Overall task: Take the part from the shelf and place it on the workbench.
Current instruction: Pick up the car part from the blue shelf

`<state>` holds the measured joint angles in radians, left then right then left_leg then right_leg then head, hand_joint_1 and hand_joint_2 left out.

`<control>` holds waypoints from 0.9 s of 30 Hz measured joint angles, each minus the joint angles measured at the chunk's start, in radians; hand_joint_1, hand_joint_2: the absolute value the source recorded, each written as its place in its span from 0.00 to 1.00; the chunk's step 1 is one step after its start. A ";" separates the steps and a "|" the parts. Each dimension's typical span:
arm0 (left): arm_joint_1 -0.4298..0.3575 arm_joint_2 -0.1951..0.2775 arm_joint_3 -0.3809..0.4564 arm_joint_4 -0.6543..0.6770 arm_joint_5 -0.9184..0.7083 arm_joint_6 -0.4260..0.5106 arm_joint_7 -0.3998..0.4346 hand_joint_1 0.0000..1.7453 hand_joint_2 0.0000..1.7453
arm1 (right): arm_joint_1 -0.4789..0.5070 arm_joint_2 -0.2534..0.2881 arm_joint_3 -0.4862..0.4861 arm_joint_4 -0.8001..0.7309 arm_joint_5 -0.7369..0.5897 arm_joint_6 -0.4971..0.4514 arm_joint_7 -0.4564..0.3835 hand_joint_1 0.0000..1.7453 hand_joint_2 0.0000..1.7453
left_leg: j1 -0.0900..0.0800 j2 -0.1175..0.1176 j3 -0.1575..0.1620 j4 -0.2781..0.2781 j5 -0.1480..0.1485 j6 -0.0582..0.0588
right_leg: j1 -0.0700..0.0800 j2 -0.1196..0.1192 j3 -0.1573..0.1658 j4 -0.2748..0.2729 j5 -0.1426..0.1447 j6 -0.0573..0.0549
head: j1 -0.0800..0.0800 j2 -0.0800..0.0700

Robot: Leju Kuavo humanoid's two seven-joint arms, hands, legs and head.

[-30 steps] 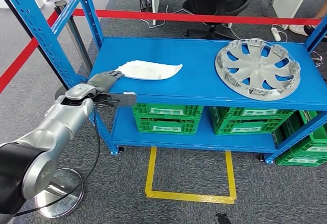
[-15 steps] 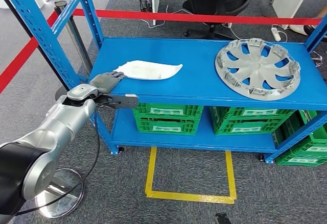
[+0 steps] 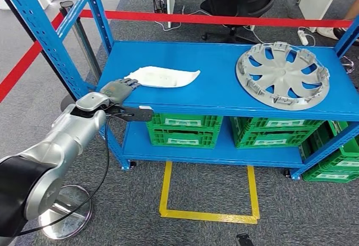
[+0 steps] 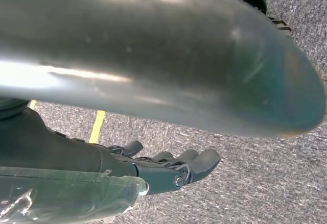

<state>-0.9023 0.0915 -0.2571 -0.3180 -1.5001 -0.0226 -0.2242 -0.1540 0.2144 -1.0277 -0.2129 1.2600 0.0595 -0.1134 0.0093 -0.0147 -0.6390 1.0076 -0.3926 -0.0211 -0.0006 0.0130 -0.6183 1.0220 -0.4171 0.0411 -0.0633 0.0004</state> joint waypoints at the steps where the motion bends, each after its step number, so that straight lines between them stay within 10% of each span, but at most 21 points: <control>1: 0.000 -0.002 -0.004 0.000 0.000 0.004 -0.003 0.00 1.00 | 0.000 0.000 0.000 0.000 0.000 0.000 0.000 0.00 0.00 | 0.000 0.000 0.000 0.000 0.000 0.000 | 0.000 0.000 0.000 0.000 0.000 0.000 | 0.000 0.000; 27: -0.002 -0.033 -0.043 0.000 0.010 0.029 -0.020 0.00 1.00 | 0.000 0.000 0.000 0.000 0.000 0.002 -0.002 0.00 0.00 | 0.000 0.000 0.000 0.000 0.000 -0.001 | 0.000 0.000 0.000 0.000 0.000 0.000 | 0.000 0.000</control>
<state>-0.9042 0.0580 -0.3003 -0.3182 -1.4901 0.0064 -0.2438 -0.1538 0.2144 -1.0277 -0.2129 1.2596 0.0614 -0.1152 0.0093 -0.0147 -0.6390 1.0076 -0.3921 -0.0216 -0.0007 0.0132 -0.6185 1.0223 -0.4169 0.0410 -0.0633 0.0004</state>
